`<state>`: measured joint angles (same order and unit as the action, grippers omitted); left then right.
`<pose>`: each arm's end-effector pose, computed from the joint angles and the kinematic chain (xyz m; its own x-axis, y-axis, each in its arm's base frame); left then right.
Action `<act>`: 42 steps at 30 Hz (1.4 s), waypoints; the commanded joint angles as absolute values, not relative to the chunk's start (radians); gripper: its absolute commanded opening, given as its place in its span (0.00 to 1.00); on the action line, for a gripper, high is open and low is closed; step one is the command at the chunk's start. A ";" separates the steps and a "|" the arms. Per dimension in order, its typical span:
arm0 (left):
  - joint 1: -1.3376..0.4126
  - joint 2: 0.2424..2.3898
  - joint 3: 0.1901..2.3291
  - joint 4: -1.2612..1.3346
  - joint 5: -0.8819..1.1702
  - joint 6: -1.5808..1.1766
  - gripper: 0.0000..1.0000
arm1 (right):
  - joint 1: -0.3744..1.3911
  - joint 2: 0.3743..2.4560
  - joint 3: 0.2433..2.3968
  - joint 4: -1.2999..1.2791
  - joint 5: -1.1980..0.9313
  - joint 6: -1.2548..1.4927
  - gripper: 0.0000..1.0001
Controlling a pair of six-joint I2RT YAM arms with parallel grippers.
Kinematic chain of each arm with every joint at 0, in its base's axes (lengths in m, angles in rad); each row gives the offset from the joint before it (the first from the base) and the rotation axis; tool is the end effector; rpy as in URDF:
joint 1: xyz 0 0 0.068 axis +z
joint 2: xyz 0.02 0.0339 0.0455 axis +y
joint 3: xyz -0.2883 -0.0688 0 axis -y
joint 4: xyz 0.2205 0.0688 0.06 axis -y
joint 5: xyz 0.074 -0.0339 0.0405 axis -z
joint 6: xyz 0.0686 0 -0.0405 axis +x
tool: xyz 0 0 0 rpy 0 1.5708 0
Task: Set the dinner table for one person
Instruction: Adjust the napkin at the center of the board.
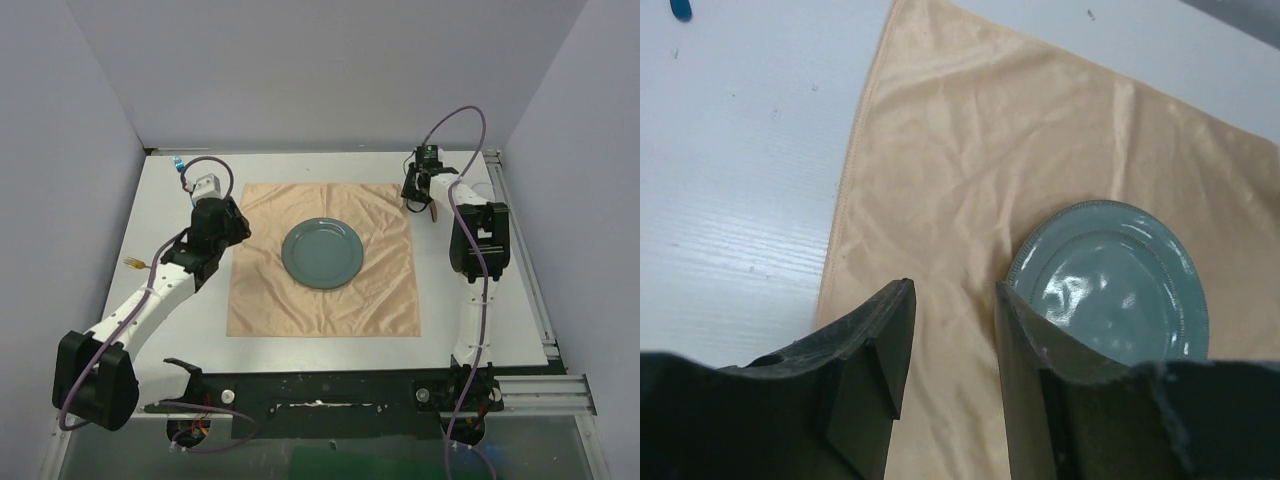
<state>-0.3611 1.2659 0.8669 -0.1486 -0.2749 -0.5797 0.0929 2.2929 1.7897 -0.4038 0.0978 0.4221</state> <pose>0.2680 -0.0813 0.2852 -0.4750 -0.3842 -0.7917 -0.1637 0.9225 -0.3494 0.5187 0.0416 0.1640 -0.7287 0.3416 -0.5935 0.2917 0.9390 0.1822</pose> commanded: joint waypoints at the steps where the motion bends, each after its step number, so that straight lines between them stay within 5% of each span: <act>1: -0.367 1.149 0.825 0.007 -0.263 -0.571 0.37 | 0.093 2.271 1.842 -0.342 0.081 0.403 0.26; 21: -0.367 1.115 0.815 -0.076 -0.295 -0.558 0.37 | 0.104 2.392 1.948 -0.327 -0.002 0.408 0.31; 25: -0.367 1.101 0.806 -0.078 -0.308 -0.557 0.37 | 0.109 2.403 1.944 -0.327 -0.006 0.406 0.22; 29: -0.367 1.095 0.801 -0.084 -0.314 -0.557 0.37 | 0.109 2.417 1.942 -0.329 -0.010 0.399 0.00; 42: -0.367 1.090 0.816 -0.098 -0.318 -0.551 0.37 | 0.109 2.433 1.954 -0.326 0.036 0.382 0.00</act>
